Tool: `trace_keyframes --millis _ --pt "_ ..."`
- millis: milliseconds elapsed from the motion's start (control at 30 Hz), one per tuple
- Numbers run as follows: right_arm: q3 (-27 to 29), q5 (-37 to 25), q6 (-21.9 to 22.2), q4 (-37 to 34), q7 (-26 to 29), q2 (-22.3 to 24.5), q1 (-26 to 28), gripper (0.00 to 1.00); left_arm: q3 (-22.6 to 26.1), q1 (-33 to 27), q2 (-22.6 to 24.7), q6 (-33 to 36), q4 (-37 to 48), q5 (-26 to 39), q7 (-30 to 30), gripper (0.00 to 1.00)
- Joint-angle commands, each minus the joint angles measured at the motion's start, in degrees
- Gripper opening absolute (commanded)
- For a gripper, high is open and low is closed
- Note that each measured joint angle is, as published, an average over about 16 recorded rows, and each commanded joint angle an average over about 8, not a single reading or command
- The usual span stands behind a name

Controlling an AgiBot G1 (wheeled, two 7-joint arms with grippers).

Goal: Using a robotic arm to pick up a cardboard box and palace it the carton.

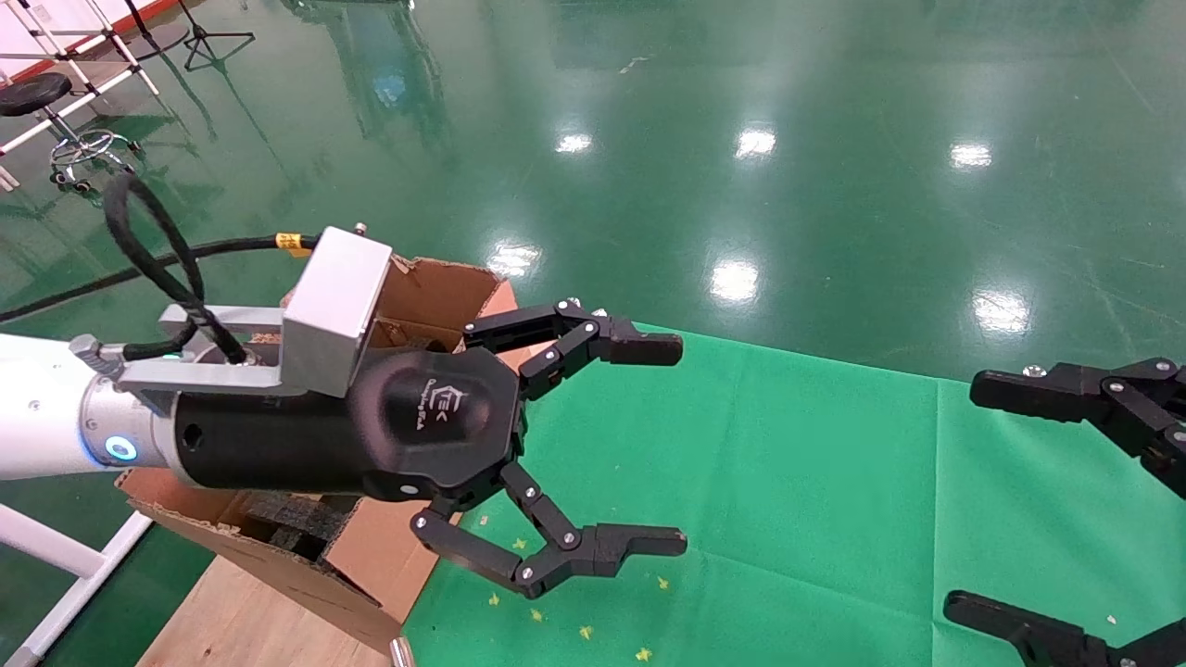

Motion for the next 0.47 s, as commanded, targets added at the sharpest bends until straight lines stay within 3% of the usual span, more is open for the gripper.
trace_keyframes --millis 33,467 --pt "0.0 0.0 0.0 0.0 0.0 0.0 0.0 1.0 0.0 0.0 0.0 0.0 0.0 0.0 0.0 1.0" --pt "0.0 0.0 0.0 0.0 0.0 0.0 0.0 1.0 0.0 0.0 0.0 0.0 0.0 0.0 0.0 1.0"
